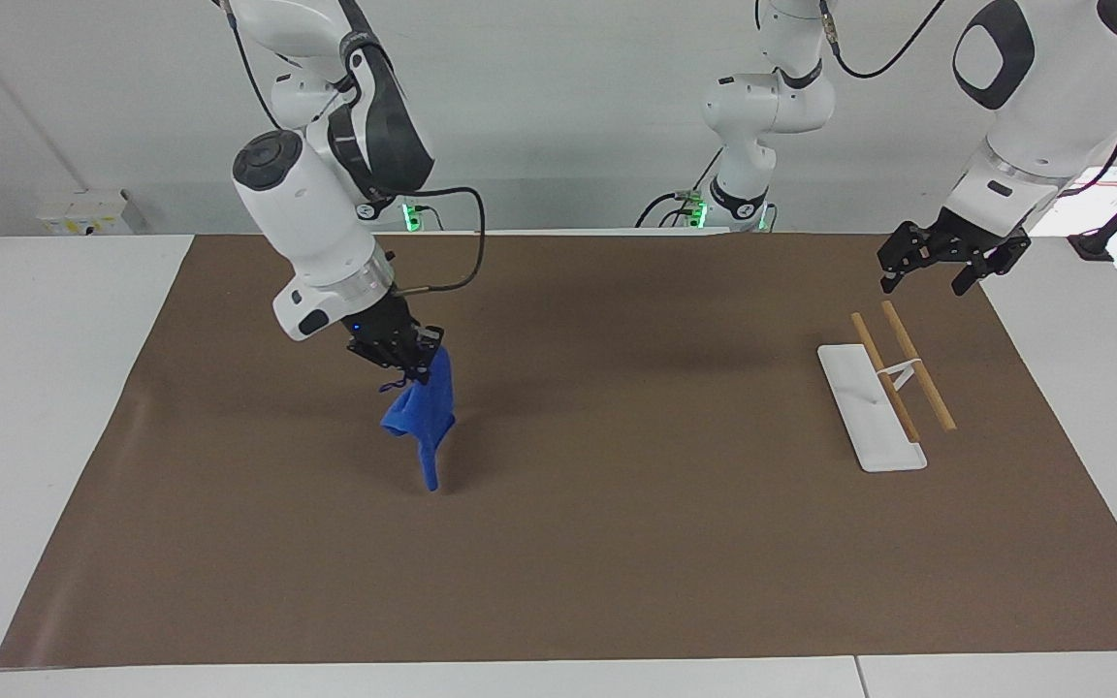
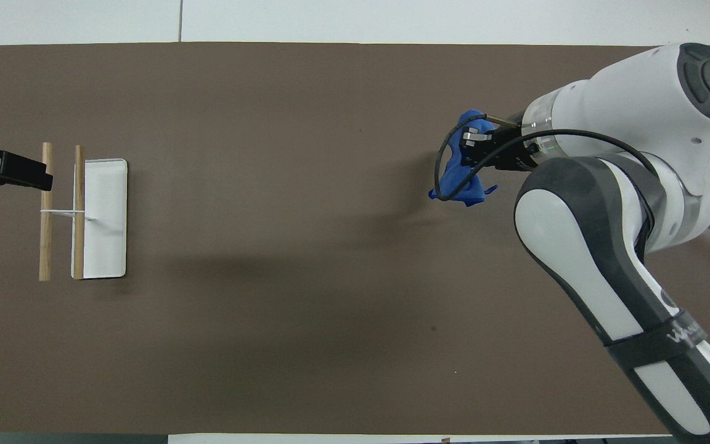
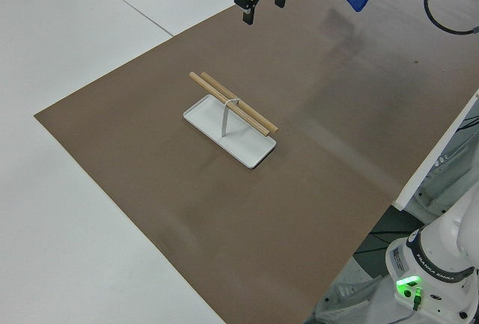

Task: Right arm passes towel to left arm to hang
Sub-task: 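Lift the towel with the right gripper toward the table's middle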

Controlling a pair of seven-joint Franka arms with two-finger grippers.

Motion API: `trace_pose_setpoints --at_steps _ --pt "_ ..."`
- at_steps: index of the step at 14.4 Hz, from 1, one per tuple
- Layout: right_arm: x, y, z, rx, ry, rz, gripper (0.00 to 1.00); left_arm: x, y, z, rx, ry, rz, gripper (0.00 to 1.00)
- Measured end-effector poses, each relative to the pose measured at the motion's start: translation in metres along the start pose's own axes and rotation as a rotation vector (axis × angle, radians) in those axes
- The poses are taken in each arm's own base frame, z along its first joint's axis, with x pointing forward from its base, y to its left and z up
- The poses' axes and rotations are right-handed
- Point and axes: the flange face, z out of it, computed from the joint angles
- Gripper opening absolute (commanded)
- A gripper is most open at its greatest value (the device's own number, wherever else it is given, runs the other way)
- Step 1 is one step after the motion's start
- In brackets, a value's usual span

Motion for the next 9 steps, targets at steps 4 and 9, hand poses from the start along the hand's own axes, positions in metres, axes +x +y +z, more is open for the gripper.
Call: trace_pose_setpoints --at_steps 4,9 --pt "-0.010 -0.073 -0.001 0.236 -0.010 0.236 0.00 0.000 0.000 0.000 0.000 0.000 0.000 1.00" --pt "-0.044 -0.144 0.015 0.520 -0.017 0.573 0.00 0.000 0.000 0.000 0.000 0.000 0.000 1.00"
